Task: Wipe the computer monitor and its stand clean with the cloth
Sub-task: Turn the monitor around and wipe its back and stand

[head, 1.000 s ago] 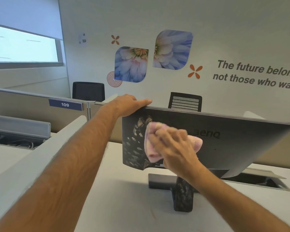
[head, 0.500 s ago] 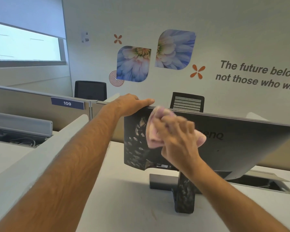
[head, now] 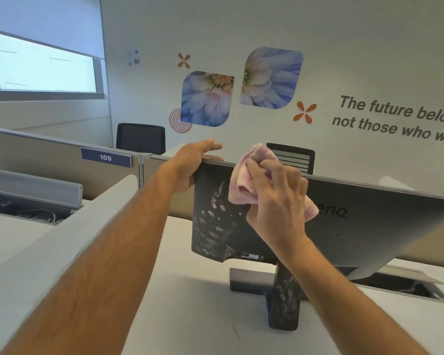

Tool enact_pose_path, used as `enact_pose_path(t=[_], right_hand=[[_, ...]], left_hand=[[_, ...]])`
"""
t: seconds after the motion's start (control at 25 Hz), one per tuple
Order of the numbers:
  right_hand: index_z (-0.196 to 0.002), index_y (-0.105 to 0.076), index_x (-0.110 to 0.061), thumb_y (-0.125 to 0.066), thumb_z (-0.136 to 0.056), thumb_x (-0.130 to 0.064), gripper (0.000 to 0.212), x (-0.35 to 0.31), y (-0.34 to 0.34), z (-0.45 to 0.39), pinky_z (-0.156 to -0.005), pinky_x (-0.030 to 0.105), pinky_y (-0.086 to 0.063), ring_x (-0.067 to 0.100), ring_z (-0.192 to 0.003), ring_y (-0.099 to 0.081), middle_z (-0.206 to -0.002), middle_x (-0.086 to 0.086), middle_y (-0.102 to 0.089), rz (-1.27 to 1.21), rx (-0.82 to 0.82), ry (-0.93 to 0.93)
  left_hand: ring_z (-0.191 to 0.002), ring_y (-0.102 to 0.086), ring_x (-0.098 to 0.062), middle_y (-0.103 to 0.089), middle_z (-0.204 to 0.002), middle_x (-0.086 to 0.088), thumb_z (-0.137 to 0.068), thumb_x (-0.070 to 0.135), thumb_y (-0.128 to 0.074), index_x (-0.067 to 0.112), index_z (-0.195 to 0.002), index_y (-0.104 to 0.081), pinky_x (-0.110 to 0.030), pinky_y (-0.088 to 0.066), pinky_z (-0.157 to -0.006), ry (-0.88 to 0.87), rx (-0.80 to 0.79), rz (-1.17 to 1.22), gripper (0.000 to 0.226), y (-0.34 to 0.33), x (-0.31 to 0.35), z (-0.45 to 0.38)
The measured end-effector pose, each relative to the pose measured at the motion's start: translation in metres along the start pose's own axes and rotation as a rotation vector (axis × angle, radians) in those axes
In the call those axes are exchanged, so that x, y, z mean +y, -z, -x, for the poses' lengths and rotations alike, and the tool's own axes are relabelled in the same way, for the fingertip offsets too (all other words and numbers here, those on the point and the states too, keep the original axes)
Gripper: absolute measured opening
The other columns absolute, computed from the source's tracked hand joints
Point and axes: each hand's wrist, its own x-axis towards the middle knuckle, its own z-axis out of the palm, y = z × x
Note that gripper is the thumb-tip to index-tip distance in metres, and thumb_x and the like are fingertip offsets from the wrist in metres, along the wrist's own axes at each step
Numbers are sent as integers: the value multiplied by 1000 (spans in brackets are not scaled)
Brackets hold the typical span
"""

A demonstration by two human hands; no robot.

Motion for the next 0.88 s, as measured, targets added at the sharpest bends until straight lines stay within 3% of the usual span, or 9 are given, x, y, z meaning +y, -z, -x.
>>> enact_pose_path(t=[0.08, 0.16, 0.24, 0.44, 0.52, 0.64, 0.68, 0.76, 0.88], right_hand=[[-135, -60, -11, -68, -72, -17, 63, -9, -5, 2, -81, 46, -42, 31, -110, -46, -124, 14, -60, 54, -46, 92], [-135, -59, -13, -61, -75, -19, 60, -22, -12, 21, -78, 45, -44, 31, -108, -48, -125, 11, -59, 99, -209, 346], [-133, -59, -16, -71, -75, -23, 60, -24, -13, 35, -77, 45, -46, 30, -106, -50, -125, 8, -57, 116, -317, 475], [-134, -61, -11, -49, -83, -25, 55, -15, -14, 7, -86, 46, -39, 31, -114, -46, -127, 9, -51, 20, -2, 133], [-135, -60, -12, -42, -85, -24, 55, -21, -18, 9, -85, 46, -37, 31, -114, -44, -126, 9, -53, 83, -60, 240], [-130, -61, -16, -36, -87, -27, 52, -34, -23, 33, -80, 44, -42, 29, -104, -44, -120, 6, -59, 229, -322, 565], [-129, -61, -17, -36, -87, -27, 51, -33, -22, 33, -79, 44, -43, 28, -102, -46, -119, 5, -59, 228, -327, 578], [-131, -62, -15, -38, -87, -24, 51, -32, -21, 19, -78, 44, -40, 29, -105, -48, -121, 8, -59, 172, -209, 466], [-132, -61, -12, -43, -87, -24, 50, -35, -23, -7, -84, 45, -37, 31, -111, -46, -123, 10, -58, 142, -33, 269]], left_hand=[[-107, -67, -24, -70, -123, -10, -101, 47, -45, 24, -122, -69, -40, -52, -99, -6, 33, 102, 40, 2, -14, 0], [-104, -67, -23, -72, -119, -11, -97, 54, -47, 23, -120, -70, -41, -49, -103, 12, 46, 135, 45, 2, -25, 0], [-104, -68, -21, -74, -114, -8, -96, 62, -44, 22, -120, -69, -39, -50, -101, 20, 42, 150, 53, 2, -30, 2], [-114, -66, -35, -70, -121, -17, -87, 79, -39, 9, -127, -65, -51, -45, -108, 42, -62, 174, 84, 3, -41, 0], [-114, -66, -33, -69, -123, -16, -88, 77, -41, 11, -131, -63, -49, -45, -107, 50, -86, 190, 82, 4, -40, -1], [-104, -71, -22, -73, -117, -8, -91, 73, -39, 18, -129, -63, -39, -52, -92, 43, -80, 170, 71, 4, -36, 3], [-107, -70, -21, -72, -121, -6, -88, 77, -41, 20, -131, -61, -41, -50, -94, 51, -77, 152, 74, 5, -36, 3], [-121, -63, -27, -63, -136, -8, -74, 86, -53, 26, -142, -51, -52, -40, -107, 89, -95, 155, 90, 9, -37, 0], [-122, -61, -37, -62, -134, -16, -69, 86, -59, 21, -142, -52, -56, -41, -108, 127, -191, 162, 97, 16, -38, -2]])
